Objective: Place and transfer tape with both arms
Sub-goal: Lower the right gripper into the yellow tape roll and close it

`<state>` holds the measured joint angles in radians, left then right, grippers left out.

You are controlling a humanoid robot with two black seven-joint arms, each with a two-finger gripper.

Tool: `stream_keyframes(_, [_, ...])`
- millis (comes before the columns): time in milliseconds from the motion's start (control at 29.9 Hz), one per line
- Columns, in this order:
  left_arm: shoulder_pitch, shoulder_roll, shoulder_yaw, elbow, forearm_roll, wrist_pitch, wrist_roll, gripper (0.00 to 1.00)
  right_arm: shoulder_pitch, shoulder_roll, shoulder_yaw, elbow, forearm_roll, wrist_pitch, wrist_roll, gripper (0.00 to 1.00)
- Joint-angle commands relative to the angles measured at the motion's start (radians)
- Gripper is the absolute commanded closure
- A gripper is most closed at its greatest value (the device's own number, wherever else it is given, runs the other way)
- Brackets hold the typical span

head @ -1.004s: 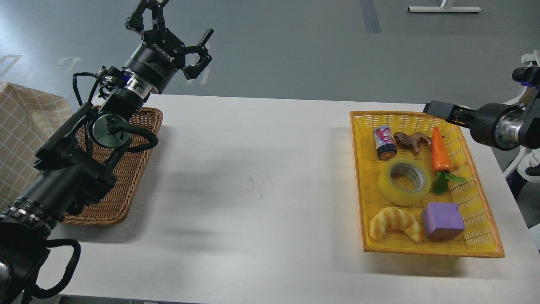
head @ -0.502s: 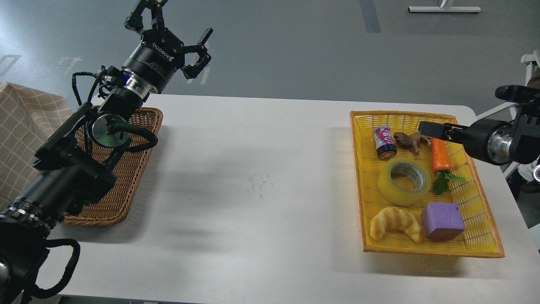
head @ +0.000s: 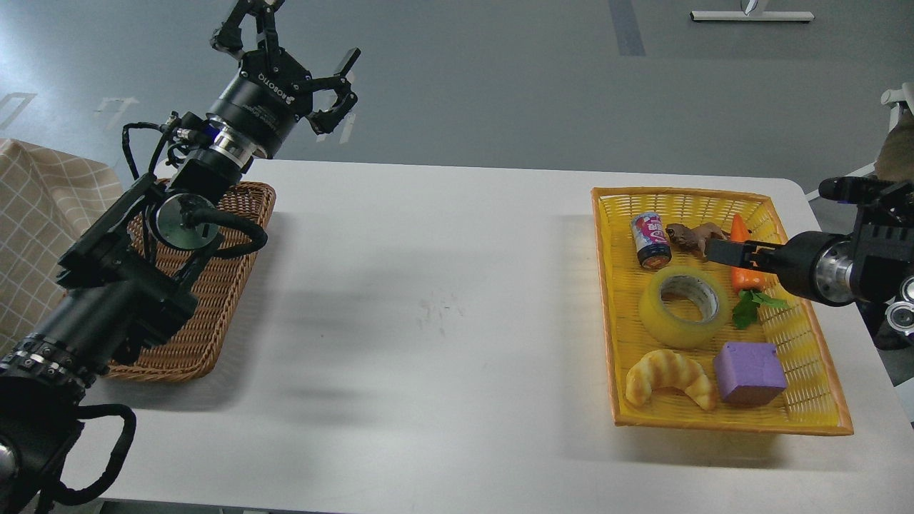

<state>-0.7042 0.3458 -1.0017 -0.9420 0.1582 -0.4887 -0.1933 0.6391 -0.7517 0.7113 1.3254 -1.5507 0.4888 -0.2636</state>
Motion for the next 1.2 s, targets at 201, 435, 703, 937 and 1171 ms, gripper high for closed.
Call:
stream_keyframes(201, [-0.005,-0.001,0.000,0.000,0.000,0.000,0.000,0.02,-0.042,0.006,-0.024,0.000,-0.022,0.000,-0.002,0.02])
stream_keyframes(435, [-0.005,-0.001,0.000,0.000,-0.003,0.000,0.000,0.02,-0.044,0.021,-0.039,-0.012,-0.049,0.000,-0.002,0.04])
stream_keyframes(703, [-0.003,-0.002,0.000,0.002,-0.003,0.000,0.000,0.02,-0.044,0.041,-0.053,-0.014,-0.054,0.000,-0.002,0.22])
stream_keyframes(937, [-0.001,-0.001,0.000,0.002,-0.003,0.000,0.000,0.02,-0.042,0.055,-0.076,-0.023,-0.071,0.000,-0.002,0.29])
stream_keyframes(1171, [-0.001,-0.001,0.000,0.003,-0.003,0.000,0.000,0.02,-0.036,0.080,-0.079,-0.052,-0.072,0.000,-0.003,0.29])
